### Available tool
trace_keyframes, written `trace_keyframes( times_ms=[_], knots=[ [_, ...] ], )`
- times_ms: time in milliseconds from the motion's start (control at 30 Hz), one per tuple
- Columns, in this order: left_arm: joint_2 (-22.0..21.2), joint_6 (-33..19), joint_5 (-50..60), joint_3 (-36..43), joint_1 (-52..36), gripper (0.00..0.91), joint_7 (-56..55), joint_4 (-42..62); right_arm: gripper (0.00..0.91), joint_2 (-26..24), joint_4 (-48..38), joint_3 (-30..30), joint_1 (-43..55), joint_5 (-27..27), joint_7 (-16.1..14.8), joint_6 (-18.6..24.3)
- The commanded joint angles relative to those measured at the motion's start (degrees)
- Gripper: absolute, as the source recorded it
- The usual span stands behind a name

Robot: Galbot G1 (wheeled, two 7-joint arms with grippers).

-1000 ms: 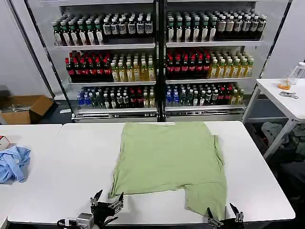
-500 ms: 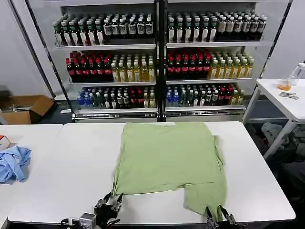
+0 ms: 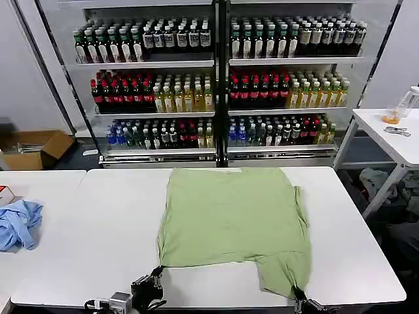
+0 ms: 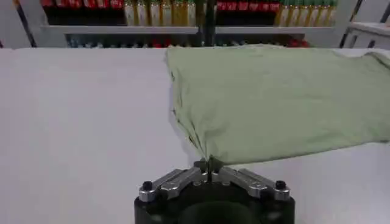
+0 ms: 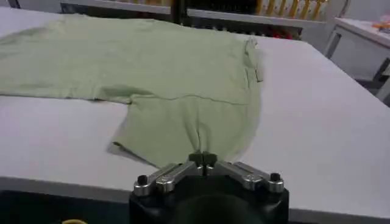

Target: Fold and organize the clothes.

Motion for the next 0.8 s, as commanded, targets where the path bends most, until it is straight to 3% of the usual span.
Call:
trace_keyframes(
  times_ms=[33, 433, 800],
  knots=[
    [0.29, -3.3, -4.02, -1.78, 4.05, 0.02, 0.08, -8.14, 0.0, -1.24, 4.34, 3.67, 0.07, 0.49, -0.63, 8.62],
    [0.54, -4.01, -5.46, -3.62, 7.03, 0.02, -0.05, -13.2, 0.0, -3.4, 6.97, 7.6, 3.33, 4.93, -0.47, 10.32],
    [3.27, -4.17, -5.6, -3.15, -1.6, 0.02, -0.66, -5.31, 0.0, -6.37, -6.44, 0.39, 22.99, 5.86, -0.03, 9.04]
  ],
)
